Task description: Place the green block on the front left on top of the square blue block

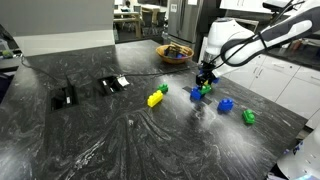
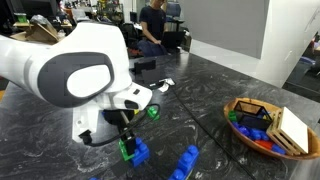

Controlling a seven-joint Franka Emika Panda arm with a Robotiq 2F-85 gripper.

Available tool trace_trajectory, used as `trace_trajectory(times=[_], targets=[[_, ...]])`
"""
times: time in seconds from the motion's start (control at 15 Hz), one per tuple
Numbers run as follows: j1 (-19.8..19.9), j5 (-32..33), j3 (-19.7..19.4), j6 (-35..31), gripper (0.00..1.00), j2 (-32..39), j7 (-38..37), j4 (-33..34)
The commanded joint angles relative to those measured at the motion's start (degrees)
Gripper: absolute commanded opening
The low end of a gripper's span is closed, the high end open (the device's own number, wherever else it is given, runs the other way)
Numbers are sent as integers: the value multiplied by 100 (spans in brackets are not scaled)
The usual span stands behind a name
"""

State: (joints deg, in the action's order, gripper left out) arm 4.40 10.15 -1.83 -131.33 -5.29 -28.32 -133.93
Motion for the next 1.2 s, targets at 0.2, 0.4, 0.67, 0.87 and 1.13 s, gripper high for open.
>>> trace_trajectory(times=[0.2,0.4,0.67,0.87,1.13], targets=[[-5,-174,-44,-387,39,64,610,-45],[-18,-410,-51,-552,39,98,861,-58],[-17,-578,-54,-536,39,96,1021,-50],[-16,-637,-55,-519,39,97,1138,-46],[24,-313,-45,-382,39,93,965,-20]])
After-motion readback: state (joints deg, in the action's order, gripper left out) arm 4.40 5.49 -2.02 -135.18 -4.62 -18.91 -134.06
